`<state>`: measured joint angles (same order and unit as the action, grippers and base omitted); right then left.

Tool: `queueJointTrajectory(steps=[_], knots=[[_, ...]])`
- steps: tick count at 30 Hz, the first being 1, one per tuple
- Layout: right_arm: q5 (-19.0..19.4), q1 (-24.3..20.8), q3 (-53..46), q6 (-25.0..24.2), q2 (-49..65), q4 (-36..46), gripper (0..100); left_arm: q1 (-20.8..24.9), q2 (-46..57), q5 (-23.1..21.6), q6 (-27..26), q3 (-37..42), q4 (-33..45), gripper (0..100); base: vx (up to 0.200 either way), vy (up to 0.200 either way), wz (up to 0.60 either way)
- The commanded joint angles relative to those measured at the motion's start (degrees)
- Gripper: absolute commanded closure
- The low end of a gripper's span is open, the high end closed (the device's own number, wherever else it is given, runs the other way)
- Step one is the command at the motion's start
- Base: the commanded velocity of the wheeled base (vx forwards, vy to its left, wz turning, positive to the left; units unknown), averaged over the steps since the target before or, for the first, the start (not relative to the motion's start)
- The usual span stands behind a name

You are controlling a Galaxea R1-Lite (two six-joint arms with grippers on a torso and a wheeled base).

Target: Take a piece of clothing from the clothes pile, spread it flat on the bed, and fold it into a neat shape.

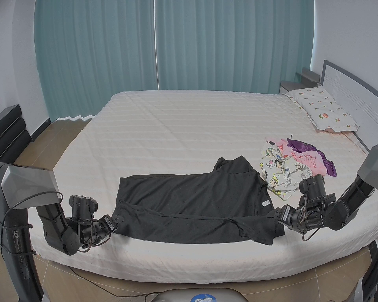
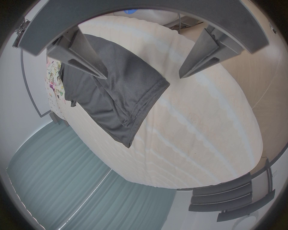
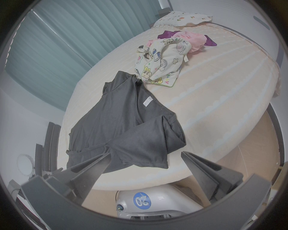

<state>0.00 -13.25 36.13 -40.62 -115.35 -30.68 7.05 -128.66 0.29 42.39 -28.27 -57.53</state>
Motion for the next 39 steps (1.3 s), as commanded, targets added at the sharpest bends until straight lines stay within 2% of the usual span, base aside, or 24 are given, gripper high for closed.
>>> queueJointTrajectory(steps=[1,3,7,12,21,29,39], knots=[[1.1,1.5,-4.8,-3.6,-0.8,-6.2,0,0.2,0.1,0.6,1.7,0.6,-0.1,0,0.0,0.0,0.0],[1.8,0.9,-8.3,-6.2,-2.0,-12.6,0,0.0,0.3,0.1,4.3,0.6,0.0,0,0.0,0.0,0.0],[2.3,1.4,-11.3,-6.1,-4.9,-22.7,0,0.0,0.0,-0.1,5.2,0.6,-0.3,0,0.2,0.0,0.0],[2.5,1.1,-11.7,-6.1,-7.3,-23.8,0,0.2,0.3,-0.1,5.2,0.8,-0.3,0,0.2,0.0,0.0],[2.8,0.9,-11.3,-6.1,-9.6,-23.9,0,0.3,0.0,-0.4,5.2,1.0,-0.3,0,0.0,0.0,0.0],[4.7,1.1,-11.9,-5.7,-13.1,-29.0,0,0.0,-0.1,-3.3,5.3,0.9,-0.3,0,0.0,0.0,0.0],[4.8,1.4,-10.7,-5.7,-16.1,-31.3,0,-0.1,-0.3,-3.4,5.3,0.6,-0.3,0,0.0,0.0,0.0]])
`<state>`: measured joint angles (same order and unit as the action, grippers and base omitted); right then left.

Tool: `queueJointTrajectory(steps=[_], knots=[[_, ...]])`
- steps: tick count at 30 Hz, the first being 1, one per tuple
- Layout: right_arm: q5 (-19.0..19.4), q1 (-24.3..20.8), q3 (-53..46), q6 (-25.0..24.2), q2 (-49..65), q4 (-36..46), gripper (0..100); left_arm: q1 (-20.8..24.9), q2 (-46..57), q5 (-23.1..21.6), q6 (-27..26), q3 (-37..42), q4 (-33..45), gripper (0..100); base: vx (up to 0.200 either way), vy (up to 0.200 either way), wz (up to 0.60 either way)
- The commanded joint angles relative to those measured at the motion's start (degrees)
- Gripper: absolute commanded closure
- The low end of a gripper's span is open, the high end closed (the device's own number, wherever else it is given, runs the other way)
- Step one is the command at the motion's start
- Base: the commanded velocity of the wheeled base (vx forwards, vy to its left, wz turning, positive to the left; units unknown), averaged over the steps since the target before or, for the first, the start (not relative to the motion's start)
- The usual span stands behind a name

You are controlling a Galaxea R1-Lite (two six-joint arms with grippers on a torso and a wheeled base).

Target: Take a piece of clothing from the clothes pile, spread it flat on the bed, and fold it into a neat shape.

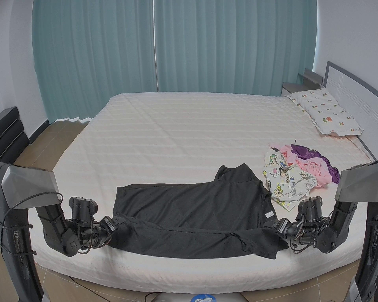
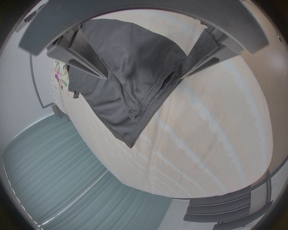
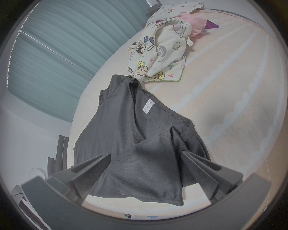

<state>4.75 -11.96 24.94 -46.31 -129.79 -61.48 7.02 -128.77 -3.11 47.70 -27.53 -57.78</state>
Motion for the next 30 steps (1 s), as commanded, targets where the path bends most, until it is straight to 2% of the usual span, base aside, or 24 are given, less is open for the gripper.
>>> queueJointTrajectory(steps=[1,9,10,22,30], knots=[[0.0,0.1,0.5,0.0,-2.3,-1.8,0,-0.1,-0.2,0.0,0.0,-0.2,0.0,0,0.0,0.0,0.0],[-0.1,0.0,0.9,0.4,-5.8,-7.2,0,-0.1,-0.3,0.0,0.0,-0.4,0.0,0,0.0,0.0,0.0],[-0.1,0.1,0.9,0.6,-5.8,-7.2,100,-0.1,-0.3,0.0,0.0,-0.4,0.0,0,0.0,0.0,0.0],[0.0,3.0,1.0,0.7,-5.3,-8.5,100,-0.1,-0.3,0.0,0.1,-0.4,0.0,0,0.0,0.0,0.0],[0.8,4.8,0.9,0.3,-5.8,-14.5,100,-0.1,-0.3,0.0,0.1,-0.3,0.0,0,0.0,0.0,0.0]])
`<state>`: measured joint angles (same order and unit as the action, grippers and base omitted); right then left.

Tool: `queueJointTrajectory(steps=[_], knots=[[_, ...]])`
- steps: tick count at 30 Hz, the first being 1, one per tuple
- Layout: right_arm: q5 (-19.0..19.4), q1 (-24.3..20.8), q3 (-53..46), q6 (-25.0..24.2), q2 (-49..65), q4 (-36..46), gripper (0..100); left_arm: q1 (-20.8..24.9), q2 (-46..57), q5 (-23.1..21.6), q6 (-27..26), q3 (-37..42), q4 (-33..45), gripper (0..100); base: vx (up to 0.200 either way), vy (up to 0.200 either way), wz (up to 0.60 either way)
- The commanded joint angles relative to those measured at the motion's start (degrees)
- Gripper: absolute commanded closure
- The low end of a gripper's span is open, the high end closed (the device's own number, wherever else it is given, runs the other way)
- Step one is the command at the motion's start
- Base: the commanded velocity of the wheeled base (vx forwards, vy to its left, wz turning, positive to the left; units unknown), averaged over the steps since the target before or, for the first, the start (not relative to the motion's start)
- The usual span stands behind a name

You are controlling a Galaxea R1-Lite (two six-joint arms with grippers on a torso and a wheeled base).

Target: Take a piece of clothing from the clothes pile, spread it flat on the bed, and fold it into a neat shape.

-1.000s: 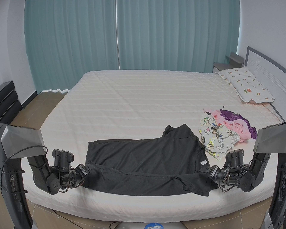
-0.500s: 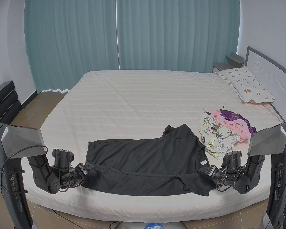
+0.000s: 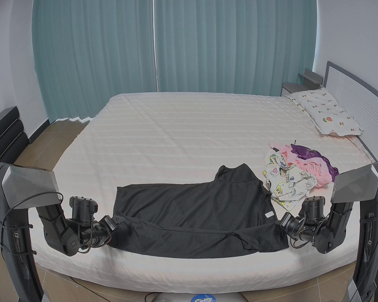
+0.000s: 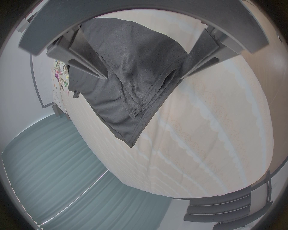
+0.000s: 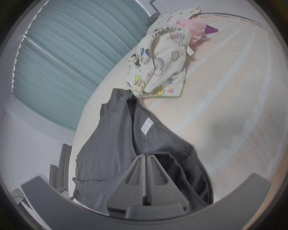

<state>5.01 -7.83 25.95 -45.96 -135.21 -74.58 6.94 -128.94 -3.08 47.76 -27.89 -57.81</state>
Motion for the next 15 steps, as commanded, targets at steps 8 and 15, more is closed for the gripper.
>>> queueJointTrajectory(steps=[8,15], knots=[[2.0,0.7,-0.1,-0.1,-1.3,-2.1,100,0.0,-0.2,0.0,0.0,-0.1,0.0,0,0.0,0.0,0.0],[1.6,1.3,-1.6,-0.1,0.4,-4.7,0,0.0,-0.2,0.0,0.0,-0.1,0.0,0,0.0,0.0,0.0]])
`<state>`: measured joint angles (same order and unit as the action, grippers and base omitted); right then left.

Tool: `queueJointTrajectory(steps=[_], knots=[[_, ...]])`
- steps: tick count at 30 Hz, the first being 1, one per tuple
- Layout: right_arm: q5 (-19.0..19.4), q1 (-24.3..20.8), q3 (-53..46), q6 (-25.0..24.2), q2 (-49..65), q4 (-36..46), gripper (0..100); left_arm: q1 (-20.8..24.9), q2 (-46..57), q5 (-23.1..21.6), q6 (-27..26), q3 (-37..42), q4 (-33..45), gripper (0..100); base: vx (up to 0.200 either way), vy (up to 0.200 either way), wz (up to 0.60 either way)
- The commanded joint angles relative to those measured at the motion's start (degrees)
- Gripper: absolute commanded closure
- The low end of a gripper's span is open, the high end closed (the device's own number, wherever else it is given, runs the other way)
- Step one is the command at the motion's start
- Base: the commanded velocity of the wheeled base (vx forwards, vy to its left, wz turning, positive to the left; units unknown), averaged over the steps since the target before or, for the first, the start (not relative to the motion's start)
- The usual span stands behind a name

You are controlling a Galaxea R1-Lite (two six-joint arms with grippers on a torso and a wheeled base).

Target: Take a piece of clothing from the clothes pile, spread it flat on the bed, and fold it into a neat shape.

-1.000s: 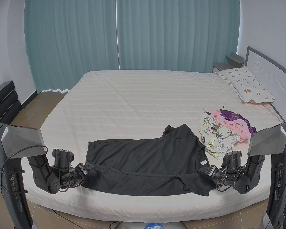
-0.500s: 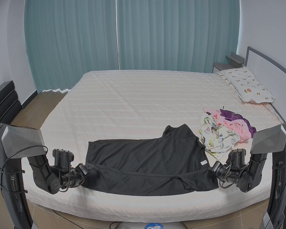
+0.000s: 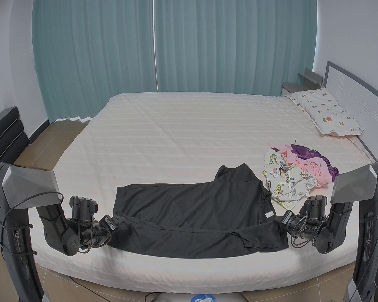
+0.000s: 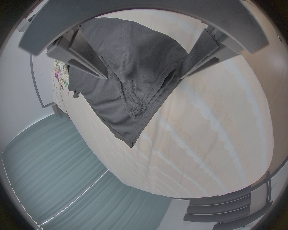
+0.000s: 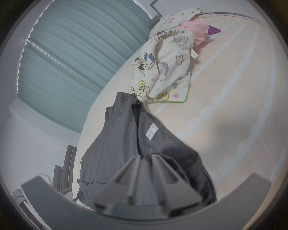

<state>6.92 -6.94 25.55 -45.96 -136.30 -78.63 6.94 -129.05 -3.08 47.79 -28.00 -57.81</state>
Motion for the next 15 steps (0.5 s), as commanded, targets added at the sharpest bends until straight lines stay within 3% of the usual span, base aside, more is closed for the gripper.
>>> queueJointTrajectory(steps=[1,9,15], knots=[[-0.3,0.3,-2.1,-0.1,2.3,-0.6,0,0.0,-0.1,0.0,-0.1,0.0,0.0,0,0.0,0.0,0.0],[-0.2,-4.0,-6.5,-2.6,4.1,-0.8,0,0.0,-0.1,0.0,-0.1,-0.1,-0.1,0,0.0,0.0,0.0],[-0.2,-4.2,-6.7,-3.6,3.4,-0.9,0,-0.1,-0.1,0.1,-0.2,-0.1,-0.1,0,-0.2,0.0,0.0]])
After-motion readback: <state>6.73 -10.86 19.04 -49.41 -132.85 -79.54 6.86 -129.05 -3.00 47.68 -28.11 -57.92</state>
